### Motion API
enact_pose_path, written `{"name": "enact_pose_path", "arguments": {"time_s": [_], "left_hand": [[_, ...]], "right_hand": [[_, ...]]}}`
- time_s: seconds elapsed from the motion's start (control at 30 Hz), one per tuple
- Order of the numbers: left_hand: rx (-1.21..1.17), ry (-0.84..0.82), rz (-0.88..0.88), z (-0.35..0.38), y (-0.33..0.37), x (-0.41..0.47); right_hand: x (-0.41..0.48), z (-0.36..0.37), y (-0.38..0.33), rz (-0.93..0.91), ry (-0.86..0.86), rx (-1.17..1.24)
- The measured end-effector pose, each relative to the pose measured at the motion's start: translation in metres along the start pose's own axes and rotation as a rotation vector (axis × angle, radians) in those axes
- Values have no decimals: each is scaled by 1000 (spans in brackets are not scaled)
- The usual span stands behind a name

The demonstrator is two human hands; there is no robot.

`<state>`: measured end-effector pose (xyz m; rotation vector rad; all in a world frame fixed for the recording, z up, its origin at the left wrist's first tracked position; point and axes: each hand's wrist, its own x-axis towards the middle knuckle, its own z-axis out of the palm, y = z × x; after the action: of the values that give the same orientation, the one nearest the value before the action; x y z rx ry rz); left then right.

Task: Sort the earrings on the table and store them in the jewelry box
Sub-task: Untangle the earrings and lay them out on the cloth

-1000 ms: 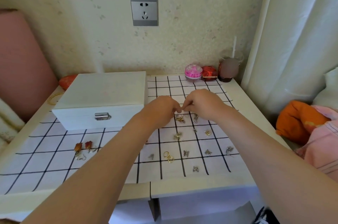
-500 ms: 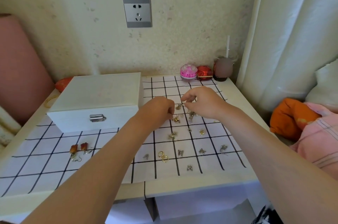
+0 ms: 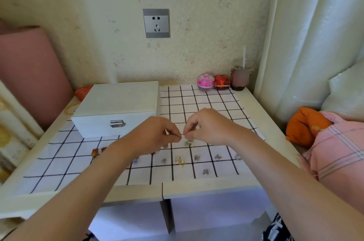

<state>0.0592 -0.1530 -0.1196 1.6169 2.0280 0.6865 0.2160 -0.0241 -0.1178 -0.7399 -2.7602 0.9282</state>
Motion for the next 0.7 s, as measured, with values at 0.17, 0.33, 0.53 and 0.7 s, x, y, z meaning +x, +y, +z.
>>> {"name": "enact_pose_path", "arguments": {"time_s": [0.17, 0.33, 0.53, 0.7], "left_hand": [[-157, -46, -98, -15, -19, -29], [-368, -17, -186, -16, -26, -46], [-571, -40, -267, -17, -24, -51], [-512, -23, -259, -16, -21, -50]], "right_hand": [[2, 16, -22, -42, -124, -97], [10, 32, -32, -57, -193, -212], [15, 32, -37, -45, -225, -266], [12, 25, -41, -53, -146, 32]]}}
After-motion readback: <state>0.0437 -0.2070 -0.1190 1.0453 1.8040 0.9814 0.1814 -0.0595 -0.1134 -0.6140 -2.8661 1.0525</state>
